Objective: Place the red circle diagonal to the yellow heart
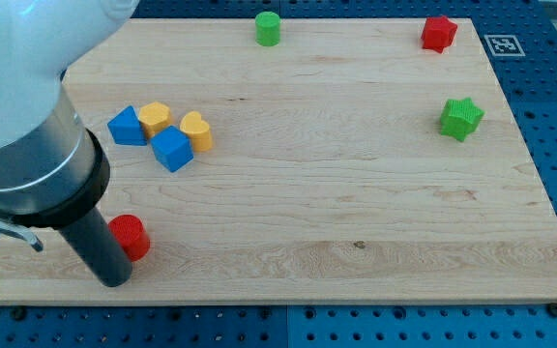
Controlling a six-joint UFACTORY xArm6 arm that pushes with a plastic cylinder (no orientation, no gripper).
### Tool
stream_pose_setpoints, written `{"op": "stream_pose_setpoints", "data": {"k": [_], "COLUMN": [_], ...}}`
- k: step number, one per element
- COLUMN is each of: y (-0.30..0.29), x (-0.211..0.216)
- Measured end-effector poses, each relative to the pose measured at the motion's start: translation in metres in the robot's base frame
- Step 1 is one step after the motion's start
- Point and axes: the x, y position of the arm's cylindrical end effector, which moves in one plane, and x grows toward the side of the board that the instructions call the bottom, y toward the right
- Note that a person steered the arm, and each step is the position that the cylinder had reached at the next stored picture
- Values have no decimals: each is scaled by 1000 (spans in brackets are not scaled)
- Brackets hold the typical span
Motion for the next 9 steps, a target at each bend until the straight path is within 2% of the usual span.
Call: {"op": "stream_pose_setpoints", "data": {"k": [3, 5, 6, 9], "y": [-22, -80, -73, 44], "x": [-13, -41, -38, -39]}}
